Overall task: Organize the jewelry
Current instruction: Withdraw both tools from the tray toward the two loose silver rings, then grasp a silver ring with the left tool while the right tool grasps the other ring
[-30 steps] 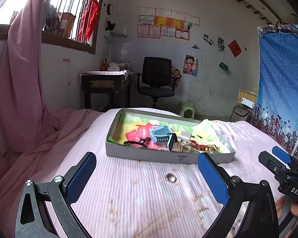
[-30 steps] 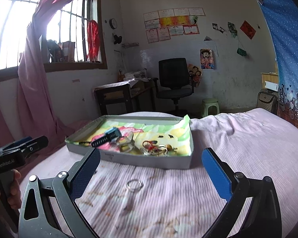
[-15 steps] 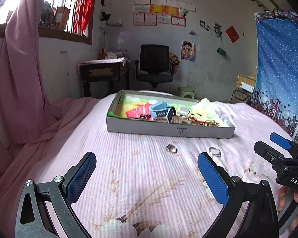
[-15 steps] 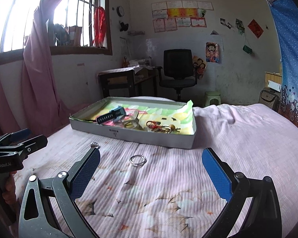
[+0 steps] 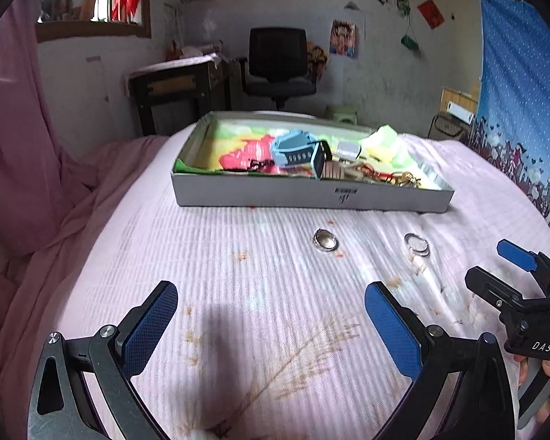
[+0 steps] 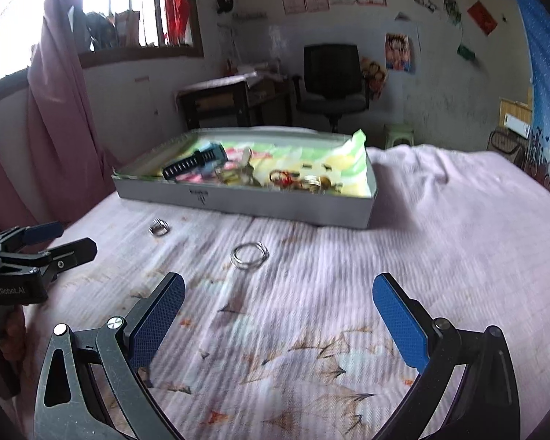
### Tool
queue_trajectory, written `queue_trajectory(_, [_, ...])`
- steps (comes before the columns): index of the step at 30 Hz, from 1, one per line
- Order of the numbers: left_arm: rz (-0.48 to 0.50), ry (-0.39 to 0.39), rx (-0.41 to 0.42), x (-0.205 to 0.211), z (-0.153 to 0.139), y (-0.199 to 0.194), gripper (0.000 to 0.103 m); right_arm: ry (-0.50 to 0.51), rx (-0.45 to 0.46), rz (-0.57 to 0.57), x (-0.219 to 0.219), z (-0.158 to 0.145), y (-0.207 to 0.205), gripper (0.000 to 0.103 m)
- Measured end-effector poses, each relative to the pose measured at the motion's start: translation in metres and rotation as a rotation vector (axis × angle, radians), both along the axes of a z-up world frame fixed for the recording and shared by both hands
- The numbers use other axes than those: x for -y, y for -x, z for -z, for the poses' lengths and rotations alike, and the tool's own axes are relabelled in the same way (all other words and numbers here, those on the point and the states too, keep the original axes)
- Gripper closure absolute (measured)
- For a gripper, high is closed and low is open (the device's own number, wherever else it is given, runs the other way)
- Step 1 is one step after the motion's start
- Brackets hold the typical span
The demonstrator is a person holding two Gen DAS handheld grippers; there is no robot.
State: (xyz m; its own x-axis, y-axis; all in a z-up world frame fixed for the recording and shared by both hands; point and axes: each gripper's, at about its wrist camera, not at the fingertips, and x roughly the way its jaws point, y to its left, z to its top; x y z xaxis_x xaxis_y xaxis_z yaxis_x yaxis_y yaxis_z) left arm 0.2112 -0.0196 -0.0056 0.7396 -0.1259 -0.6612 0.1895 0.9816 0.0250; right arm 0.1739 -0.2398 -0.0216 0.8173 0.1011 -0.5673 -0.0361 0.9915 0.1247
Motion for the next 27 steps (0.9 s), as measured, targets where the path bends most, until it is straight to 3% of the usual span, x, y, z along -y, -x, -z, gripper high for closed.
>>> queue_trajectory(6, [0.024, -0.037, -0.041, 0.008, 0.005, -0.017, 0.000, -0.035, -0.092, -0.005, 0.003, 0.016, -0.019, 0.002])
queue_trajectory(10, [0.038, -0.035, -0.067, 0.011, 0.008, -0.028, 0.000, -0.062, -0.089, -0.006, 0.006, 0.019, -0.025, 0.003])
queue_trajectory(17, [0.066, -0.001, -0.089, 0.016, 0.010, -0.043, 0.001, -0.042, -0.090, -0.033, -0.001, 0.020, -0.039, 0.030])
queue_trajectory(27, [0.145, 0.023, -0.089, 0.029, 0.011, -0.056, 0.031, -0.032, -0.083, -0.085, -0.011, 0.019, -0.051, 0.055])
